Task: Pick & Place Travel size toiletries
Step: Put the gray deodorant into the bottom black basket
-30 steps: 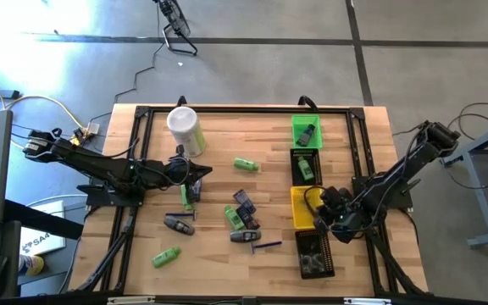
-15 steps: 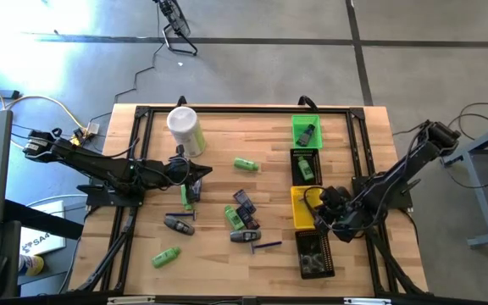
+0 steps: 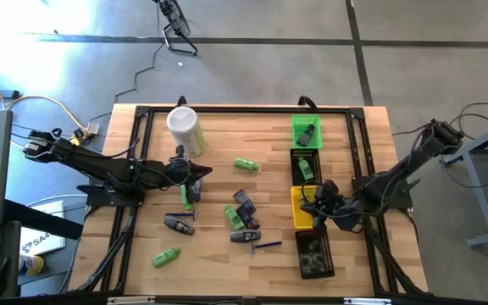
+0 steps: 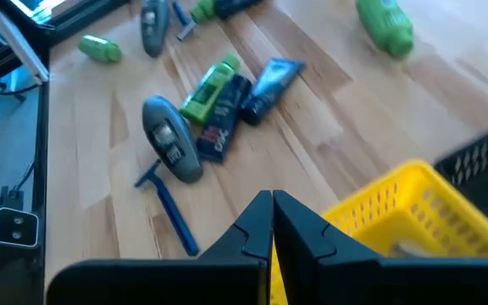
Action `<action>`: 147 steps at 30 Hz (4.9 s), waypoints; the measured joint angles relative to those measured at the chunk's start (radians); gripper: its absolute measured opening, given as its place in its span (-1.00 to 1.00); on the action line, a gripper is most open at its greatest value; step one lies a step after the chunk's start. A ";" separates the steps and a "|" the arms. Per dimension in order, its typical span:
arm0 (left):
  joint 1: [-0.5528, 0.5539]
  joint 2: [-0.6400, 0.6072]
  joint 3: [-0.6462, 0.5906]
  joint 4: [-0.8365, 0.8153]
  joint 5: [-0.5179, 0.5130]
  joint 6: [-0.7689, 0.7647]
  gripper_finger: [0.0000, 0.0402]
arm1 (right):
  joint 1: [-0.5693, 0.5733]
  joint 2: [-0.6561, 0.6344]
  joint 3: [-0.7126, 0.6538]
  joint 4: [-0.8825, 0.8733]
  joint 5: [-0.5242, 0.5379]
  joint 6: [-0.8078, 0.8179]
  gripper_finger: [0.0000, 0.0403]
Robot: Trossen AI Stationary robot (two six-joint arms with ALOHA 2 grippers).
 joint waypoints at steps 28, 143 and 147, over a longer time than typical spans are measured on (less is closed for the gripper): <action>0.000 0.000 0.000 -0.031 0.000 -0.001 -0.94 | -0.157 0.000 0.000 0.130 -0.042 -0.343 -0.97; -0.289 0.315 0.344 -1.172 0.440 -0.494 0.68 | -0.454 0.000 0.000 0.486 -0.218 -0.708 -0.98; -0.289 0.374 0.343 -1.151 0.495 -0.482 0.68 | -0.454 0.000 0.000 0.486 -0.218 -0.708 -0.98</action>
